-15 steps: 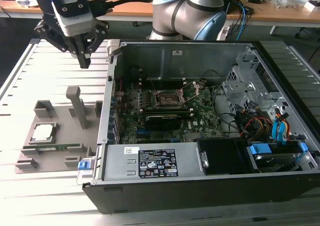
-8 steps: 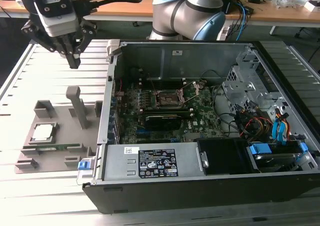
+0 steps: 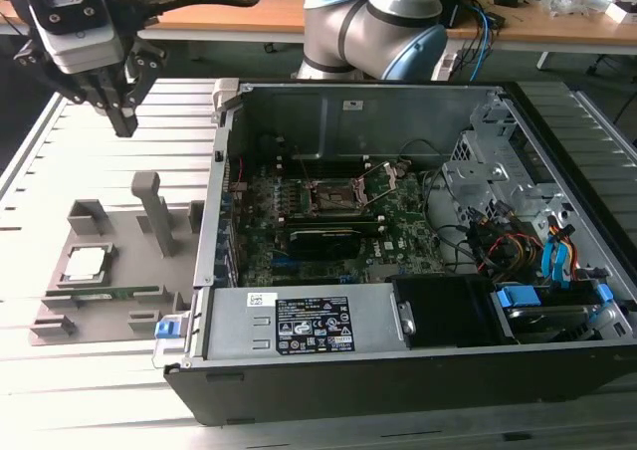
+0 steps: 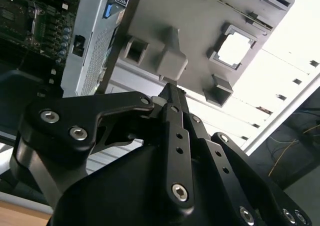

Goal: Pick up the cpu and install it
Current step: 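Reach for the cpu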

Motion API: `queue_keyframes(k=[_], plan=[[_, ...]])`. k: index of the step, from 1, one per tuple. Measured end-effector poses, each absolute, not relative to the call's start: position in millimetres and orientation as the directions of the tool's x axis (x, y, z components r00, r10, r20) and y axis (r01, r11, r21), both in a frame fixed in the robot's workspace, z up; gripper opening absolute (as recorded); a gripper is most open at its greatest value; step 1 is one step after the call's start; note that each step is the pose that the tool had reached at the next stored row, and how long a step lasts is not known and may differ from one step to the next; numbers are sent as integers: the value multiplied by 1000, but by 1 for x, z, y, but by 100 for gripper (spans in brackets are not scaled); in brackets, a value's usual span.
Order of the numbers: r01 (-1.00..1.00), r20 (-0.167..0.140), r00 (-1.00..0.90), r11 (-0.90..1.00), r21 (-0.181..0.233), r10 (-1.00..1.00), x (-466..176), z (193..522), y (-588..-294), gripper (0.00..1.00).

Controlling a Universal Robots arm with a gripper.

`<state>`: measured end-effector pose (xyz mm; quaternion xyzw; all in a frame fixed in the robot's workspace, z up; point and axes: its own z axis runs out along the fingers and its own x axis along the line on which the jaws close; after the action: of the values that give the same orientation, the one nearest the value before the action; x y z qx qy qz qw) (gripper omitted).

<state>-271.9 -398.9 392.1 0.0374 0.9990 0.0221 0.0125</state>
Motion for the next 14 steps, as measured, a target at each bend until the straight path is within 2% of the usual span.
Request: queue_keyframes(k=[14], plan=[[74,-23,-997,996,45,75,-309,391,-399,11]])
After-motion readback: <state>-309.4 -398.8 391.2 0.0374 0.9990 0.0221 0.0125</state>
